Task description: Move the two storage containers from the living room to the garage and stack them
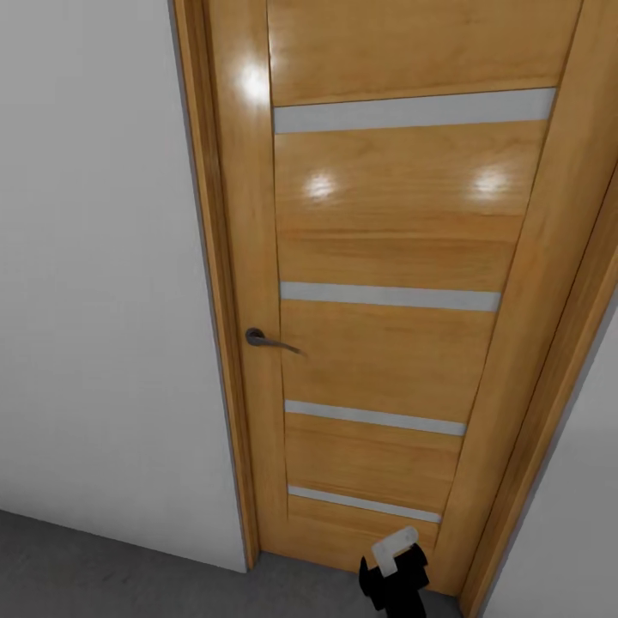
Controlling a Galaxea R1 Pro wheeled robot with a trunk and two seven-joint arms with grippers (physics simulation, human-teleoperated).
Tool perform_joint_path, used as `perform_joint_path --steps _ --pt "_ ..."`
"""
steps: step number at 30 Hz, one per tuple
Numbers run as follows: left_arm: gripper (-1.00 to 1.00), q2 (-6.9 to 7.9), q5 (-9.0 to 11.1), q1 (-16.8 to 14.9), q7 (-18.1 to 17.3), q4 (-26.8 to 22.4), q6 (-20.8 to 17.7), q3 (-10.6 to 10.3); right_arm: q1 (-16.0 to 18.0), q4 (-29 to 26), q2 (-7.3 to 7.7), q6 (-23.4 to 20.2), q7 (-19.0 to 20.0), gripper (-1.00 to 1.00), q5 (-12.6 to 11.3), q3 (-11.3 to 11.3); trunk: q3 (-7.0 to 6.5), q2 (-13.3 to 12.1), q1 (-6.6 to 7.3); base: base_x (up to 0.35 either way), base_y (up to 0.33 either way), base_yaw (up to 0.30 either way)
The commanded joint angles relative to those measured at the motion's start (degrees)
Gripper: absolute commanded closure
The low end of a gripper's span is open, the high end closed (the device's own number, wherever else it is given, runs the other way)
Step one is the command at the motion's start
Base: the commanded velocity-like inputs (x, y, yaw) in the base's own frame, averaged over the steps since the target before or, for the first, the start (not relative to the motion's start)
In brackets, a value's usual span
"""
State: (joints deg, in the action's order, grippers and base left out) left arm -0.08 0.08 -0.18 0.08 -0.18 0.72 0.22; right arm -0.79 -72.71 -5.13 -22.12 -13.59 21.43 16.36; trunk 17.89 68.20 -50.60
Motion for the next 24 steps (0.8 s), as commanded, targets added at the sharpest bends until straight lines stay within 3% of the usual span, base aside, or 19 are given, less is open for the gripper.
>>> perform_joint_path --steps 1,4,8,15,24 --pt "-1.00 0.00 0.0 0.0 0.0 0.0 0.1 0.0 0.1 -0.3 -0.02 -1.9 -0.1 -1.00 0.6 0.1 0.05 0.0 0.00 0.000 0.000 0.000" --pt "-1.00 0.00 0.0 0.0 0.0 0.0 0.1 0.0 0.4 -1.2 -0.22 -6.6 -0.1 -1.00 0.7 0.1 0.05 0.0 0.00 0.021 0.000 0.000" --pt "-1.00 0.00 0.0 0.0 0.0 0.0 0.1 0.0 1.0 -4.1 -0.81 -9.1 -0.1 -1.00 0.8 0.1 0.05 0.0 0.00 0.140 0.000 0.000" --pt "-1.00 0.00 0.0 0.0 0.0 0.0 0.1 0.0 5.6 -7.2 -1.18 -14.9 -0.1 -1.00 0.9 0.2 0.05 0.0 0.00 0.287 0.000 0.000" --pt "-1.00 0.00 0.0 0.0 0.0 0.0 0.1 0.0 6.6 -7.5 -1.20 -16.1 -0.1 -1.00 0.9 0.3 0.05 0.0 0.00 0.253 0.000 0.000"
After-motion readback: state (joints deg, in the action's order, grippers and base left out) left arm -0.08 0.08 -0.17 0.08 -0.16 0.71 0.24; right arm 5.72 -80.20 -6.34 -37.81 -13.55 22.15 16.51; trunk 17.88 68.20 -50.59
